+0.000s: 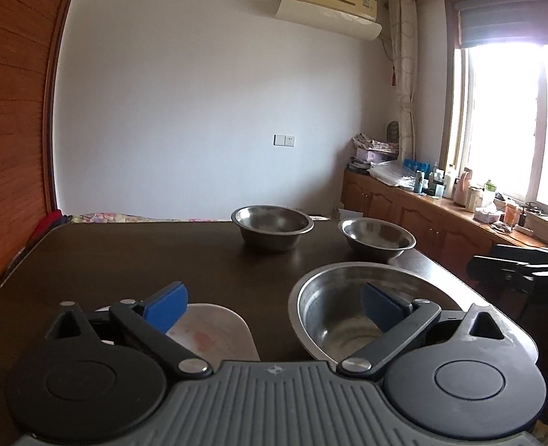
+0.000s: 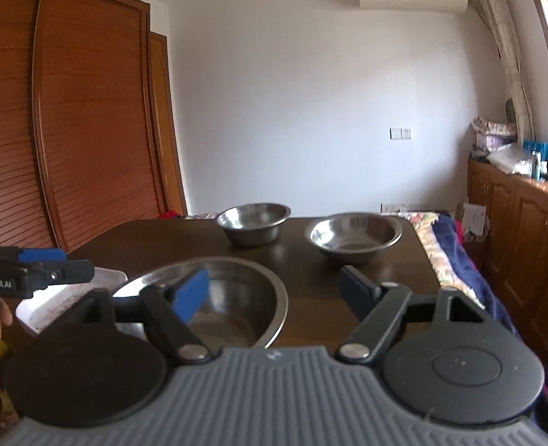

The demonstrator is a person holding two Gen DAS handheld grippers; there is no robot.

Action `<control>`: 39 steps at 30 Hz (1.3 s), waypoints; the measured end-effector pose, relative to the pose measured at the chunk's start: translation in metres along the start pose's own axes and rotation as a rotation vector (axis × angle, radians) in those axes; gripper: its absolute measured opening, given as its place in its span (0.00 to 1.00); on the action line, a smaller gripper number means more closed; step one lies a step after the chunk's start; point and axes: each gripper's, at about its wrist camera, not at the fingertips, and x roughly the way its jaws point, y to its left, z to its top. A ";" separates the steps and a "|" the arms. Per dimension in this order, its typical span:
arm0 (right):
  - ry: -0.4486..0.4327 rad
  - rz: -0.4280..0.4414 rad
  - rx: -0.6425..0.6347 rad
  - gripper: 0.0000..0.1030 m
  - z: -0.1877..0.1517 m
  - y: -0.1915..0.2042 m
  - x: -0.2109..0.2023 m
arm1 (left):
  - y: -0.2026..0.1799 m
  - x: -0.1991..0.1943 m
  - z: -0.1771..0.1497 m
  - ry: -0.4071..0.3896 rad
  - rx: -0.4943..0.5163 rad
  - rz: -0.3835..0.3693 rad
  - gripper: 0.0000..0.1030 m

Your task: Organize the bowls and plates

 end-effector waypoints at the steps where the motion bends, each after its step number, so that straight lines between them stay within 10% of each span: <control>1: -0.006 -0.001 -0.003 0.88 0.001 0.000 -0.001 | 0.000 0.000 0.001 -0.003 0.003 0.001 1.00; 24: 0.071 0.074 -0.114 1.00 0.088 -0.023 0.092 | 0.031 0.091 0.080 0.050 0.065 -0.002 1.00; 39: 0.280 0.167 -0.041 0.75 0.093 -0.024 0.208 | 0.050 0.186 0.101 0.176 0.084 -0.023 1.00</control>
